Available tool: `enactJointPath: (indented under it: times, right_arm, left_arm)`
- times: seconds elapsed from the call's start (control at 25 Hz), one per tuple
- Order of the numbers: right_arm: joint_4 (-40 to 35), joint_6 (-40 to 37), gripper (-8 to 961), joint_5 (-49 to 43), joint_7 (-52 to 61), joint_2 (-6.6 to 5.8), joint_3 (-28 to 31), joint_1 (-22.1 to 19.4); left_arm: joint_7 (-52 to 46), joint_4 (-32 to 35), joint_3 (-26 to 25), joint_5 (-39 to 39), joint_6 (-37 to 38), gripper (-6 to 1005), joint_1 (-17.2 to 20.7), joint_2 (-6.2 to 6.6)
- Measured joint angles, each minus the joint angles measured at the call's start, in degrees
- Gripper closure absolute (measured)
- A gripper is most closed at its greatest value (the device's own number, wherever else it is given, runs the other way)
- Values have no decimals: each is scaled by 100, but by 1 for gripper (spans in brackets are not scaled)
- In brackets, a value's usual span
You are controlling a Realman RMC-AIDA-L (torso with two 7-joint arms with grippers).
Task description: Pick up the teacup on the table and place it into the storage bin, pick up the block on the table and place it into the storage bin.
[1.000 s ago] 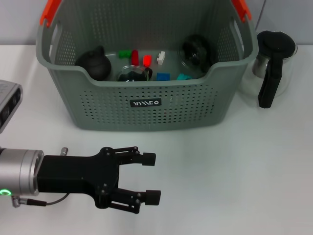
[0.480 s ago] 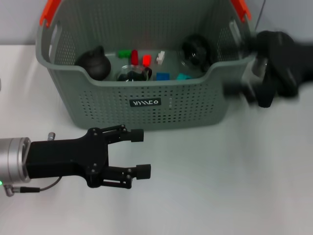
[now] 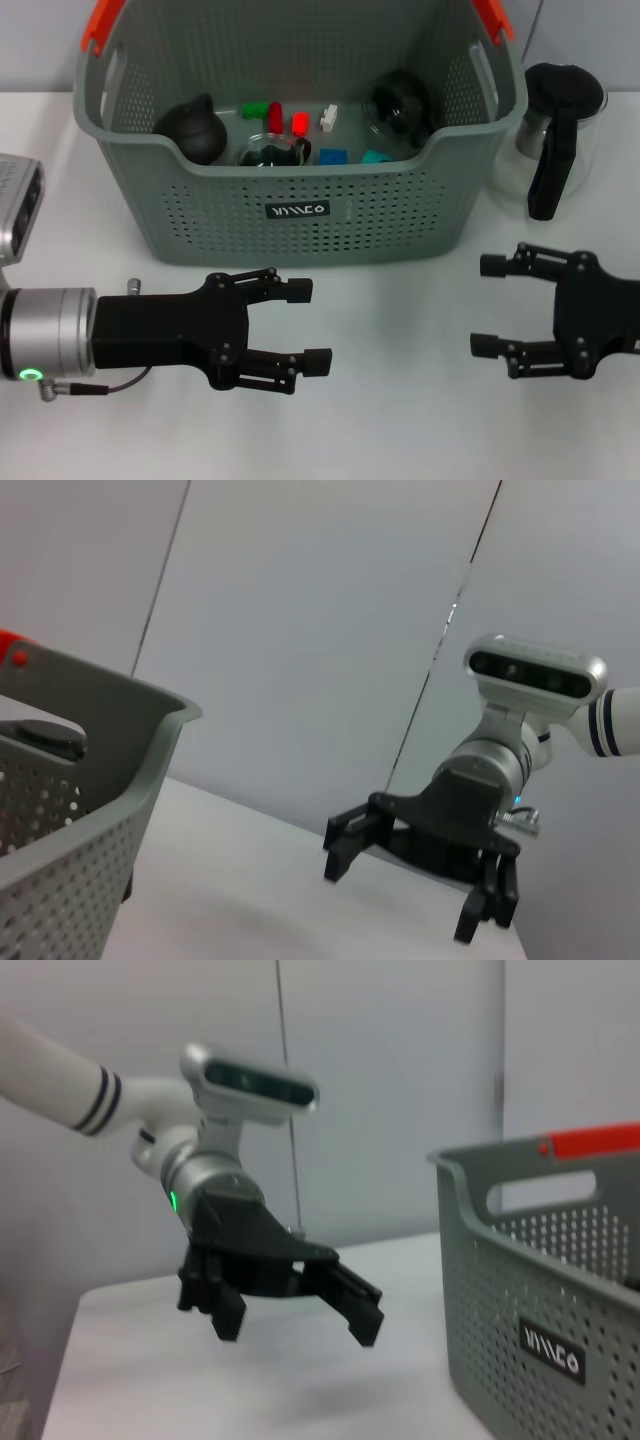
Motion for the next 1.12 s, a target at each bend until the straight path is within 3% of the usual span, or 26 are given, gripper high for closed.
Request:
enactJointPath:
  times: [1.12]
  right_arm:
    - [265, 356, 41, -129, -31, 6, -45, 134]
  left_arm:
    - [13, -120, 40, 119, -165, 65, 4, -12]
